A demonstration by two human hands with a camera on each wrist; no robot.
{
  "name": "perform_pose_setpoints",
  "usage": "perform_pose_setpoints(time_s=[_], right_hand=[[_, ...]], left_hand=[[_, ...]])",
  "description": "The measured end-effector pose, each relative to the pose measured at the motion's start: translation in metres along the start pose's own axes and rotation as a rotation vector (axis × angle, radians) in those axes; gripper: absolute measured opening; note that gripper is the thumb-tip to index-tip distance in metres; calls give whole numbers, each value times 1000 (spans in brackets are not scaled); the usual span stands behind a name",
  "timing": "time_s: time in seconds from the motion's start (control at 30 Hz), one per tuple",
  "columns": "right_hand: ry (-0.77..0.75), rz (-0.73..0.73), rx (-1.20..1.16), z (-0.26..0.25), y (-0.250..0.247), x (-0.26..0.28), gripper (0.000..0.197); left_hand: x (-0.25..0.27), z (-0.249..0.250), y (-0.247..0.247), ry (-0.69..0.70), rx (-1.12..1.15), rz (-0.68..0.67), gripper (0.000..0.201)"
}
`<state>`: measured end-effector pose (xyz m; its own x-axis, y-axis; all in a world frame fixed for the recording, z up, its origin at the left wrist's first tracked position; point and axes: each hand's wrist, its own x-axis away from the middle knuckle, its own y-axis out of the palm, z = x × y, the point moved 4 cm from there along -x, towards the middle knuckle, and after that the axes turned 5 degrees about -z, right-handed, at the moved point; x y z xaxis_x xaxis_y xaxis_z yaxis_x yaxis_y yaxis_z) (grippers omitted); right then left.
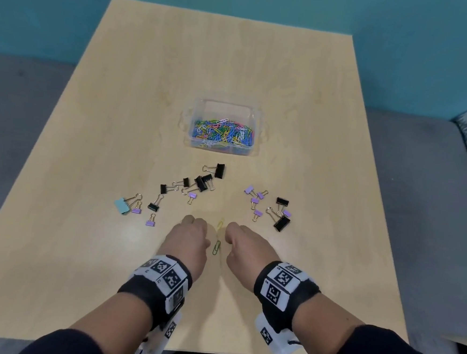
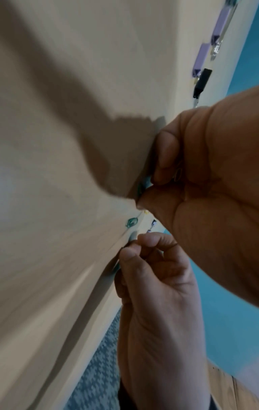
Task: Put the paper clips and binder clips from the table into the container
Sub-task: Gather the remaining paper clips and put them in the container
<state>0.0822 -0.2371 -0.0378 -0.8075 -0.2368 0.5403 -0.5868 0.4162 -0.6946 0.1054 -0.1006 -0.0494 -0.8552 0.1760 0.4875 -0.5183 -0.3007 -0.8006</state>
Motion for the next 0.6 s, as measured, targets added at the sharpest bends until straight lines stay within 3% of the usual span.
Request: perform_pose_setpoints(time_s=[0.1, 0.2, 0.3, 0.33, 0.4, 0.5, 0.6], right_hand=[[36, 47, -88, 8, -4, 4, 24], [-47, 80, 44, 5, -11, -5, 26], [-147, 23, 237, -3, -18, -27, 33], [-157, -4, 283, -4, -19, -35, 34], [-146, -48, 314, -4, -22, -46, 33], [-98, -108, 282, -2, -25, -55, 24], [-57, -125, 250, -2, -24, -58, 11]], left_hand=[[1, 0, 1, 47, -38, -16, 18], [4, 1, 1, 93, -115, -24, 14], [7, 2, 0, 137, -135, -43, 16], [7, -1, -1, 111, -28, -40, 13], [7, -12, -4, -9, 454, -58, 5], [13, -21, -5, -162, 1189, -138, 19], [15, -19, -10, -222, 1412, -180, 20]])
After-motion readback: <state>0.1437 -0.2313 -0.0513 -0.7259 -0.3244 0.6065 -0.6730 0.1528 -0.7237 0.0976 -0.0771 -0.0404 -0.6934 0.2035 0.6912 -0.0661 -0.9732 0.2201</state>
